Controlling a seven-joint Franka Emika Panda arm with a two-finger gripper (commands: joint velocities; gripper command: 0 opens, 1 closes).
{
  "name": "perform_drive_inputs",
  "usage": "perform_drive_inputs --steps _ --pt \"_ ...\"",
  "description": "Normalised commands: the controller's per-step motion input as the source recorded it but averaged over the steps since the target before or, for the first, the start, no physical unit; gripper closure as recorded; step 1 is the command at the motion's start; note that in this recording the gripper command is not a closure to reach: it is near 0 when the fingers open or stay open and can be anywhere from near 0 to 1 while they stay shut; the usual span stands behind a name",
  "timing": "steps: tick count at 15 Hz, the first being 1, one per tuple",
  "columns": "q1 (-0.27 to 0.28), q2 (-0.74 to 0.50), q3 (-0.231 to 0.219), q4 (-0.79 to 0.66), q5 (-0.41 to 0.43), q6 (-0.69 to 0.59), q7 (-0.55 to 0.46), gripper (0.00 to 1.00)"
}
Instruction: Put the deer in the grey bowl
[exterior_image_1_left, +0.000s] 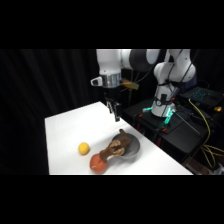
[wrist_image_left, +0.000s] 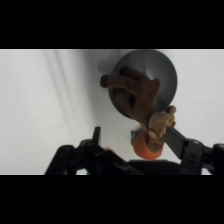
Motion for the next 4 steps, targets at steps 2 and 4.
perform_drive_inputs --steps 2,4 --pt "-0.094 -0.32 -0.043 0.21 -0.06 -0.45 -0.11 0.0" --pt "-0.074 -0.19 -0.029 0.16 -0.052 -0.28 -0.18 0.0"
